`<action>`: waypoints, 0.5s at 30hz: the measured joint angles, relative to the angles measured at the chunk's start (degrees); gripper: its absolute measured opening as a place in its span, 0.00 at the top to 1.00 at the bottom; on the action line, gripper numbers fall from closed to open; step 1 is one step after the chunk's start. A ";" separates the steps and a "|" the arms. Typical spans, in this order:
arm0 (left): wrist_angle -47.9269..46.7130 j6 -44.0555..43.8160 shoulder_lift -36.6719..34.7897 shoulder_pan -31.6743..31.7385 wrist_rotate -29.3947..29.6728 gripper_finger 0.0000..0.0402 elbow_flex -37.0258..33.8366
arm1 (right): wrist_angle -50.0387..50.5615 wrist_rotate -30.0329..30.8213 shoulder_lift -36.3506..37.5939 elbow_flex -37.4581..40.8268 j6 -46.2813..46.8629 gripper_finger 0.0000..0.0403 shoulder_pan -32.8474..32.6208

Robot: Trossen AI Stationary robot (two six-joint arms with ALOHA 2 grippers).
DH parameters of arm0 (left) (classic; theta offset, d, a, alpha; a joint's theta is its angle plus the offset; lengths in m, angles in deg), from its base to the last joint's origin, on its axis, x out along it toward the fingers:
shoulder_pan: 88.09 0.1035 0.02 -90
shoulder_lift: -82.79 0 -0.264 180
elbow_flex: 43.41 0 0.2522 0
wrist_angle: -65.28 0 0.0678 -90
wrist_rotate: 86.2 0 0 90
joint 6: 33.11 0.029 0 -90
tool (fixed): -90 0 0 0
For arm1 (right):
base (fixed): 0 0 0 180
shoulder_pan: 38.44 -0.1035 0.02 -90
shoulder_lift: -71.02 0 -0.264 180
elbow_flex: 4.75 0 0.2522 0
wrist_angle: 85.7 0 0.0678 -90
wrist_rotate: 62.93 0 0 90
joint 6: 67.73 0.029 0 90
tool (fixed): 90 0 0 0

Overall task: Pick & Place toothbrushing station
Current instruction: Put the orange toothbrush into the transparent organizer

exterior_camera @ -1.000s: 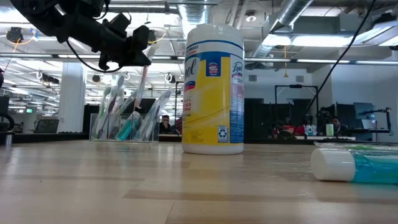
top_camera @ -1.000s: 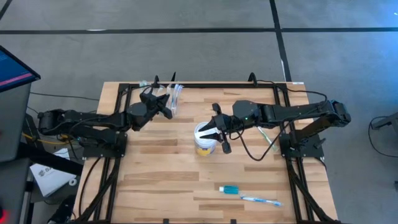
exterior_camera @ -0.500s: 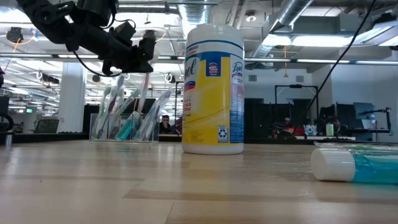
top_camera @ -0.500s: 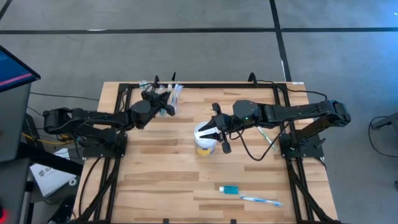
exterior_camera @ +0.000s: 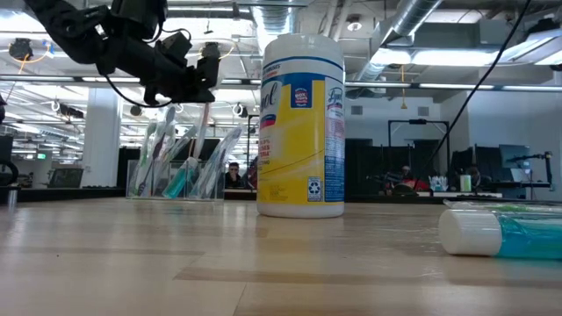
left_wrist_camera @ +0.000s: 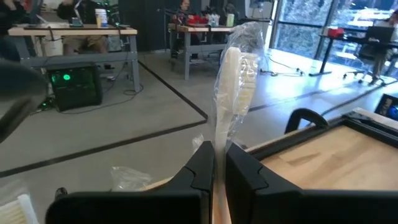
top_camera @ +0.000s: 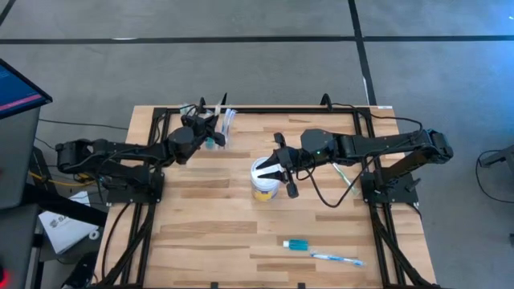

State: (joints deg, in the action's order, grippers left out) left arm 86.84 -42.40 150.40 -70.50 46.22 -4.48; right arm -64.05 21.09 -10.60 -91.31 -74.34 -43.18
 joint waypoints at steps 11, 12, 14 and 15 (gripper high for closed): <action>6.02 1.37 7.30 1.40 -0.60 0.98 0.00 | -0.10 0.00 0.00 0.00 0.02 0.74 0.00; 6.04 1.34 7.97 1.49 -0.60 0.98 0.00 | 0.01 0.00 0.00 0.00 0.02 0.74 0.00; 6.25 1.07 9.05 1.52 -0.58 0.98 0.00 | 0.10 0.00 0.00 0.00 0.00 0.74 0.00; 6.40 1.06 9.47 1.52 -0.58 0.98 0.00 | 0.22 0.00 0.00 0.00 -0.08 0.74 0.00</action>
State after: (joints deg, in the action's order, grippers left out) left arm 93.24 -41.34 159.87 -68.98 45.64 -4.48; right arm -63.83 21.09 -10.60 -91.31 -74.41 -43.18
